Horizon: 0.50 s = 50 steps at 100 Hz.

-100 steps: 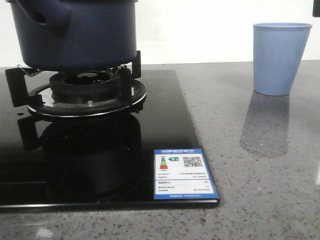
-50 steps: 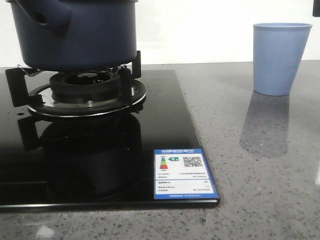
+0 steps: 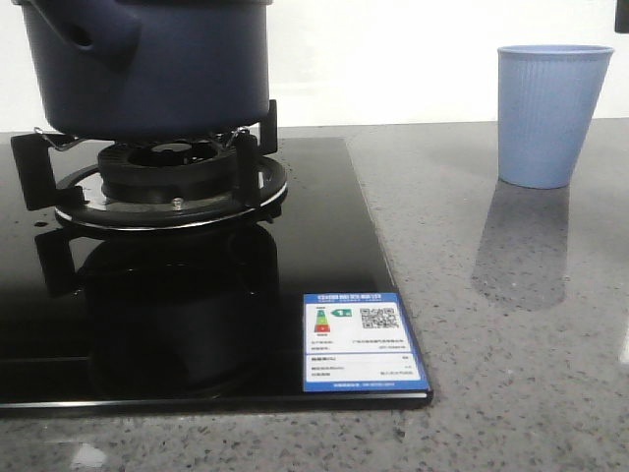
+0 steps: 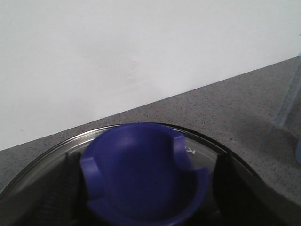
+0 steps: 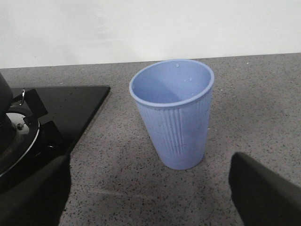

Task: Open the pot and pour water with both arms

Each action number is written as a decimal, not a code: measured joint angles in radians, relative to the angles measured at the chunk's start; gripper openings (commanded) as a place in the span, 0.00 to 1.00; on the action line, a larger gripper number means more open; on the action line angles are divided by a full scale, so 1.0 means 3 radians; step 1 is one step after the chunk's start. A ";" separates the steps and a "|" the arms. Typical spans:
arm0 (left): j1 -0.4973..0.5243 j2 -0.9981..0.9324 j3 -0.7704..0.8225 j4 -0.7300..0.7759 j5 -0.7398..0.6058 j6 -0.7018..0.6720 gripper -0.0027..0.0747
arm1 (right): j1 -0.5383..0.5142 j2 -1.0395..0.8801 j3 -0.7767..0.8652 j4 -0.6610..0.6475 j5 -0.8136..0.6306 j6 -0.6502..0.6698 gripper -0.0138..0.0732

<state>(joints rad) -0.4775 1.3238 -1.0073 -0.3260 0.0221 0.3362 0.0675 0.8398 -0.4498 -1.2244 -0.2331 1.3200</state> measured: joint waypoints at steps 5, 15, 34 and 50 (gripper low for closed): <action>0.0000 -0.0014 0.0000 0.0000 -0.0002 0.0000 0.77 | 0.0000 0.0000 0.0000 0.0000 0.0000 0.0000 0.84; 0.0000 -0.0067 0.0000 0.0000 -0.0015 0.0000 0.77 | 0.0000 0.0000 0.0000 0.0000 0.0000 0.0000 0.84; 0.0000 -0.0247 0.0000 0.0000 -0.0074 0.0000 0.77 | 0.0000 0.0000 0.0000 0.0000 0.0000 0.0000 0.84; 0.0025 -0.0497 0.0000 0.0000 -0.0099 0.0000 0.77 | 0.0000 0.0000 0.0000 -0.0013 0.0000 0.0000 0.84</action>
<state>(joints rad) -0.4700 1.1747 -1.0073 -0.3260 -0.0075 0.3362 0.0675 0.8398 -0.4498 -1.2282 -0.2331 1.3200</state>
